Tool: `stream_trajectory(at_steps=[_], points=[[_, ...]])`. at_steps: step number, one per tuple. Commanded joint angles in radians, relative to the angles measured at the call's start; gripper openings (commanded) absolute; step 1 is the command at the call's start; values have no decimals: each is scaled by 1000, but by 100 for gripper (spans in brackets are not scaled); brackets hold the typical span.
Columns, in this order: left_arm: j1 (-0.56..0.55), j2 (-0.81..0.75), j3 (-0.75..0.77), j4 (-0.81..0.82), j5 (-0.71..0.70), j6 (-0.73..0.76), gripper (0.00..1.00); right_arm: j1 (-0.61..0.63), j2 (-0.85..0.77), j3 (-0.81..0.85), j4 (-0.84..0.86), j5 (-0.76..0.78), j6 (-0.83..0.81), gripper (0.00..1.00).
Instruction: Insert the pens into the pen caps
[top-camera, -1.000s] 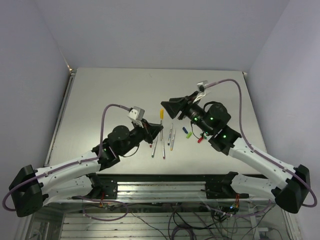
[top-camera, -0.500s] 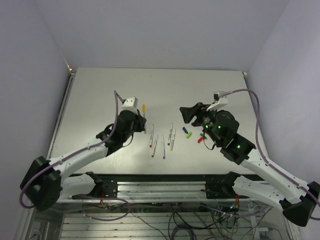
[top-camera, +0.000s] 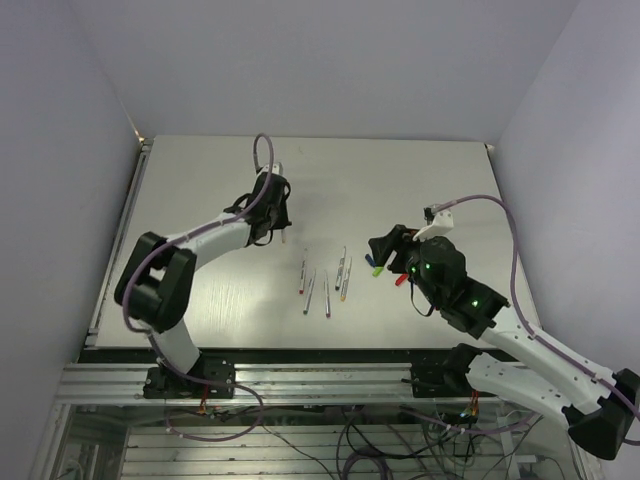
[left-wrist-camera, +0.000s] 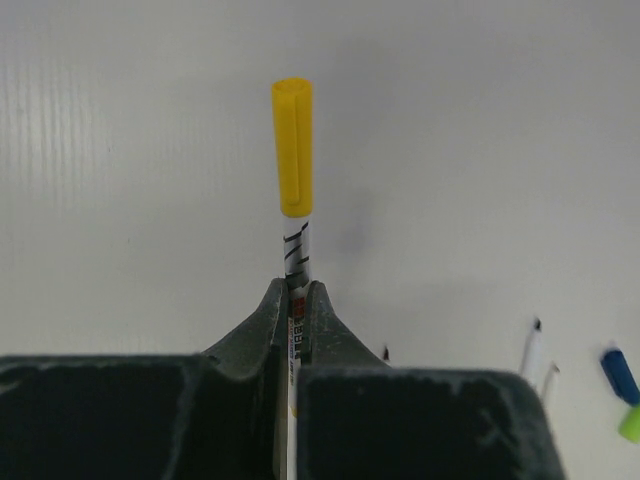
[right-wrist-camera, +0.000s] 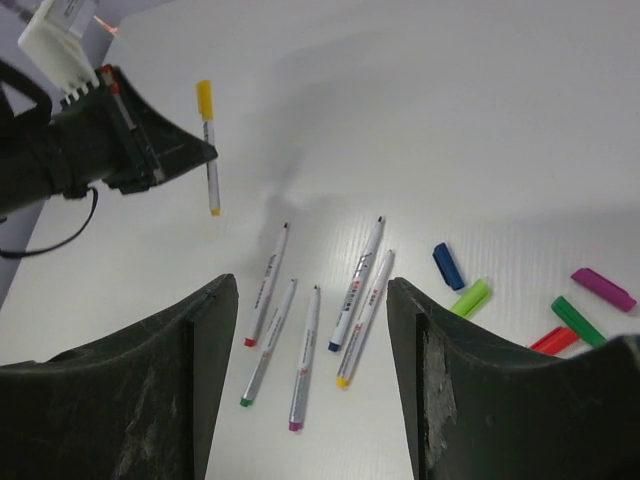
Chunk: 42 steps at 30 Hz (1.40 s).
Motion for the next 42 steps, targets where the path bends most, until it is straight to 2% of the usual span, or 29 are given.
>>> stream_trajectory(at_steps=[1,9,16,25,31,42], points=[[36,119,135,-113,22,29,7,0,17,5,-36,40,20,61],[81,315,306,-176,59,70,7,0,36,-25,-12,44,37,61],[101,400,398,-227,32,93,7,-1,67,-33,-4,46,49,61],[106,427,400,-205,85,60,9,0,96,-49,29,33,65,60],[105,440,425,-168,167,3,8,-1,113,-60,51,19,76,60],[105,461,425,-139,213,-36,8,0,116,-59,75,22,82,60]])
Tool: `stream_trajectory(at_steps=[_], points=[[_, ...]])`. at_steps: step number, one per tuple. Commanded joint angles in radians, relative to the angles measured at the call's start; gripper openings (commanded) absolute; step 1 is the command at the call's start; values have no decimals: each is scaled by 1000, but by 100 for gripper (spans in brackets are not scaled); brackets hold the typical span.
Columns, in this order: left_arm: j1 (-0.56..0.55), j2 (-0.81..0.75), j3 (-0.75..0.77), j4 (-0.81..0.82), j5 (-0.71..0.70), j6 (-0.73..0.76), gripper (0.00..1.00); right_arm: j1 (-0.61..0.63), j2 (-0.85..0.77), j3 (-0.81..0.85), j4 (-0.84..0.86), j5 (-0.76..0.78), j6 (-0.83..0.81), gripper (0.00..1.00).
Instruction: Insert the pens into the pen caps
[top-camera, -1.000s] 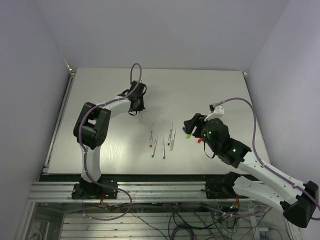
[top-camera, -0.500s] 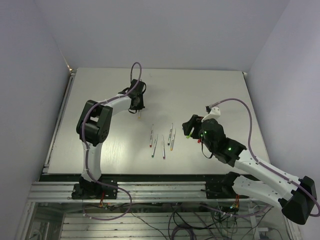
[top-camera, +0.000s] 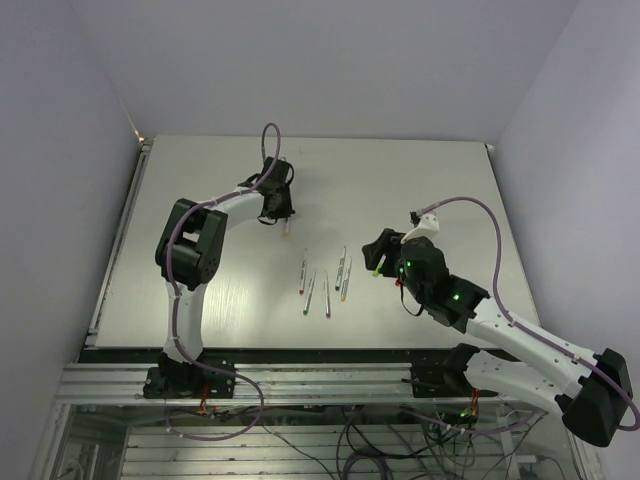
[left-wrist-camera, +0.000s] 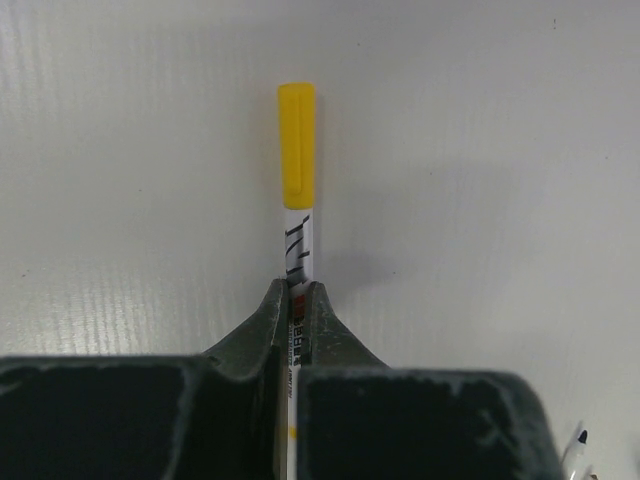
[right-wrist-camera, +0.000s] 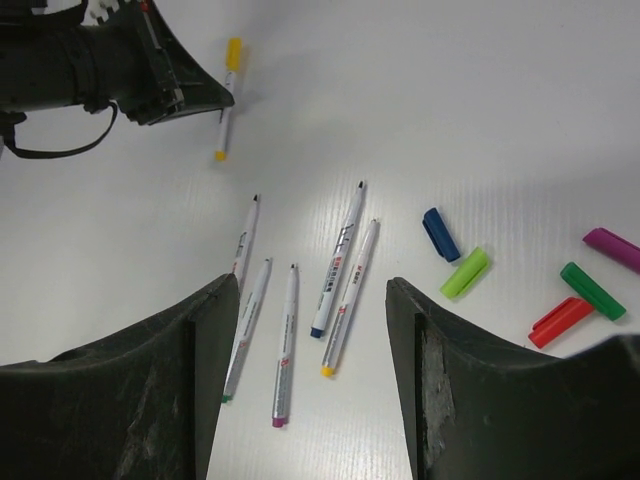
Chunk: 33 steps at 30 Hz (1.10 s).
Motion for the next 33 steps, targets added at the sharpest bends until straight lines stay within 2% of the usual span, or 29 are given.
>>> stream_trajectory(at_steps=[1,4,7,11,13,18,21,23,28,33], points=[[5,29,21,43,62,-33,8,-1,-4,-7,40,10,10,60],[5,40,19,54,70,-40,11,-1,7,-6,40,6,10,60],[5,44,20,55,70,-41,23,-1,14,-7,41,-3,6,60],[5,34,14,63,61,-37,32,0,12,-15,51,-2,2,60],[5,34,22,55,58,-32,41,-1,14,-19,62,-2,0,60],[5,24,30,46,42,-22,54,-1,34,-15,73,10,-9,60],[5,11,29,42,27,-16,58,0,46,-13,80,28,-14,60],[5,1,31,33,14,-7,67,0,54,-9,85,42,-15,61],[5,-44,23,-1,-32,12,70,-5,59,14,65,129,19,87],[5,-162,-122,46,-38,0,70,-25,63,34,51,170,3,91]])
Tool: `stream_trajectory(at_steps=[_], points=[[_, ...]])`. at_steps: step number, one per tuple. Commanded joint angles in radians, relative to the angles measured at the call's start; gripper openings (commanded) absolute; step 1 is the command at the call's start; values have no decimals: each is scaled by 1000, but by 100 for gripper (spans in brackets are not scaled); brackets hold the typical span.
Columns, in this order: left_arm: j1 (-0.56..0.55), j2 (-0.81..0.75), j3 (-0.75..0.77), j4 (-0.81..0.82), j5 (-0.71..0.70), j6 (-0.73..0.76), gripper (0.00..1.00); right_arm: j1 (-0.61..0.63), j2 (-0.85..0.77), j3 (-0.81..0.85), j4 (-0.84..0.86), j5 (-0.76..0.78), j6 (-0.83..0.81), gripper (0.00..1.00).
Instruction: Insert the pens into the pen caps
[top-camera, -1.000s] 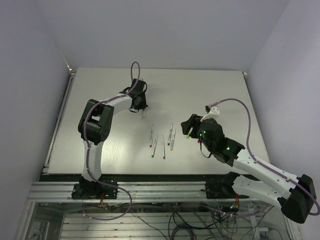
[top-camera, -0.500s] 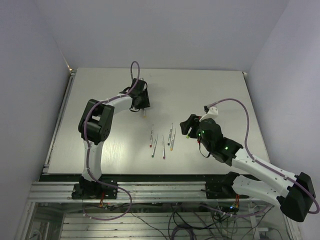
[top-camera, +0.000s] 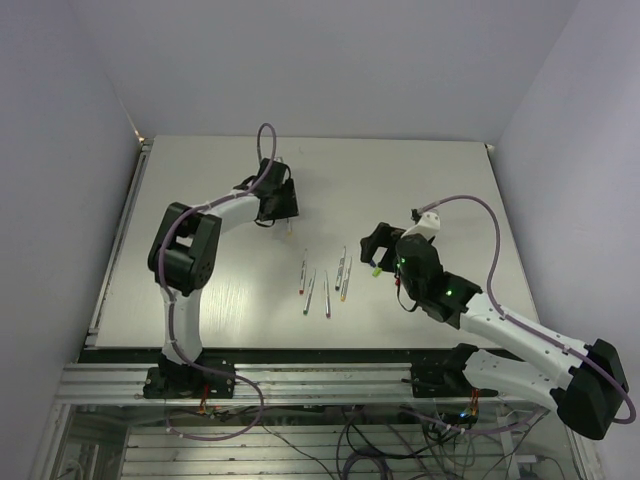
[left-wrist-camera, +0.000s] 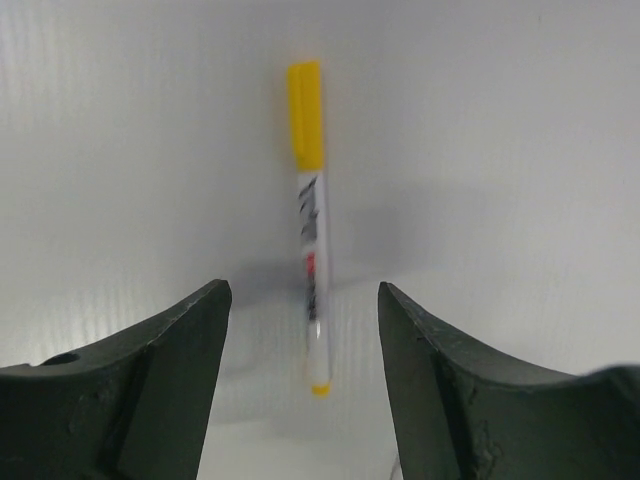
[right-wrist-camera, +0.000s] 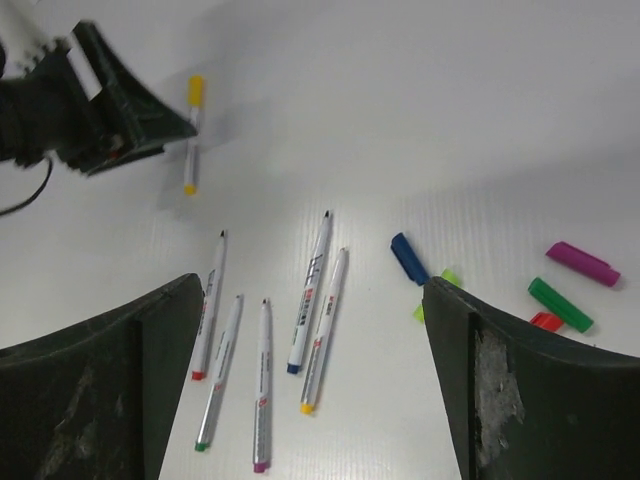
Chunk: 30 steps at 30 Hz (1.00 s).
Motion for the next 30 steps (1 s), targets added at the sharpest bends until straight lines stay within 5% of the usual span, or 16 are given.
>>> stream_trajectory(at_steps=[1,12,13,14,15,30], points=[[2,-166,-128,37,-32,1,70,-23,3,39,-8,87,0,91],[-242,-413,-394,12,-223,13,69,-271,-13,18,-24,-93,-1,55],[-269,-418,-404,8,-238,7,69,-278,-22,10,-29,-96,3,43],[-294,-422,-413,3,-258,-2,69,-281,-34,0,-41,-88,13,15],[-315,-422,-423,0,-278,-13,69,-281,-45,-8,-55,-81,26,6],[-425,-339,-417,-35,-352,-45,67,-284,-190,-93,-207,-57,85,1]])
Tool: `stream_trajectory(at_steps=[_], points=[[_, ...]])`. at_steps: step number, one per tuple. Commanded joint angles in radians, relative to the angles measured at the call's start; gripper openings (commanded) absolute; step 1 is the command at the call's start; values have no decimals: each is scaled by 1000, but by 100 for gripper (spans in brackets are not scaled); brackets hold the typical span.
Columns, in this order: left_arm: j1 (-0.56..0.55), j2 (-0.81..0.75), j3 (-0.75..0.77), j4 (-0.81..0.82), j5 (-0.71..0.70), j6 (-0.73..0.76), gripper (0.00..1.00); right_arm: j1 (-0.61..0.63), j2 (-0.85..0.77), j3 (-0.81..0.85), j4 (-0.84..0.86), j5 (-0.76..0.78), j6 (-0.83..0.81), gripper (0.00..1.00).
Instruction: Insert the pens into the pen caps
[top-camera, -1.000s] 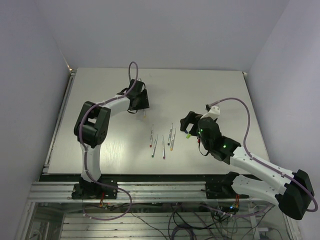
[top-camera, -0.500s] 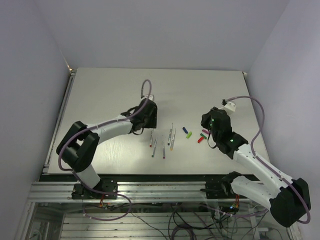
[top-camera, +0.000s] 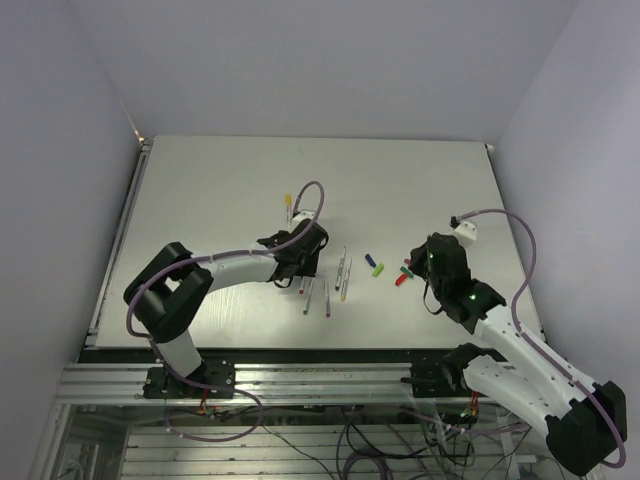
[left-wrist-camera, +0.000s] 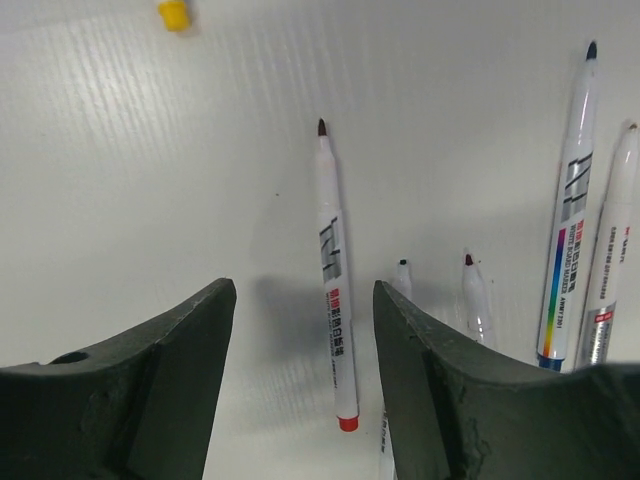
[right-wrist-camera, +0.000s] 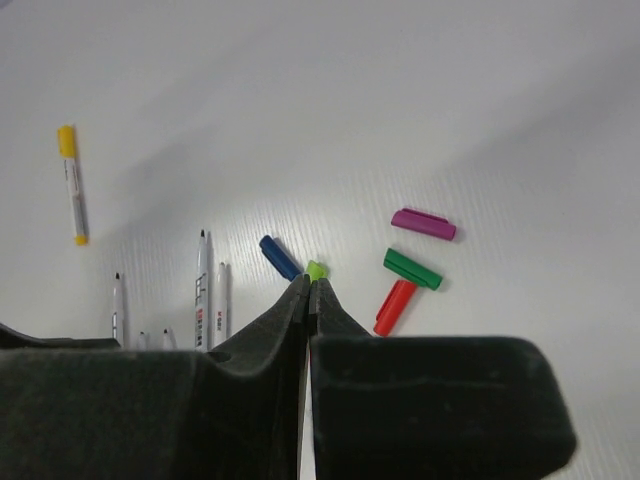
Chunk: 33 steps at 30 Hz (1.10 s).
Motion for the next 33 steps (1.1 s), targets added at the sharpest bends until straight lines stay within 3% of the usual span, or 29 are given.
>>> stream_trajectory(at_steps=[1,14,25,33], points=[[-33,43,40,-24,-47,-11,67,-4,-65,-40,-31,16,41,1],[-53,96,61,-73,-81,-45,61,-4,-120,-88,-36,-12,66,1],[-47,184,172,-291,9,4,48,-3,-169,-61,-77,-31,140,3],[-48,160,142,-316,55,-20,47,-5,-203,-30,-126,-22,125,5]])
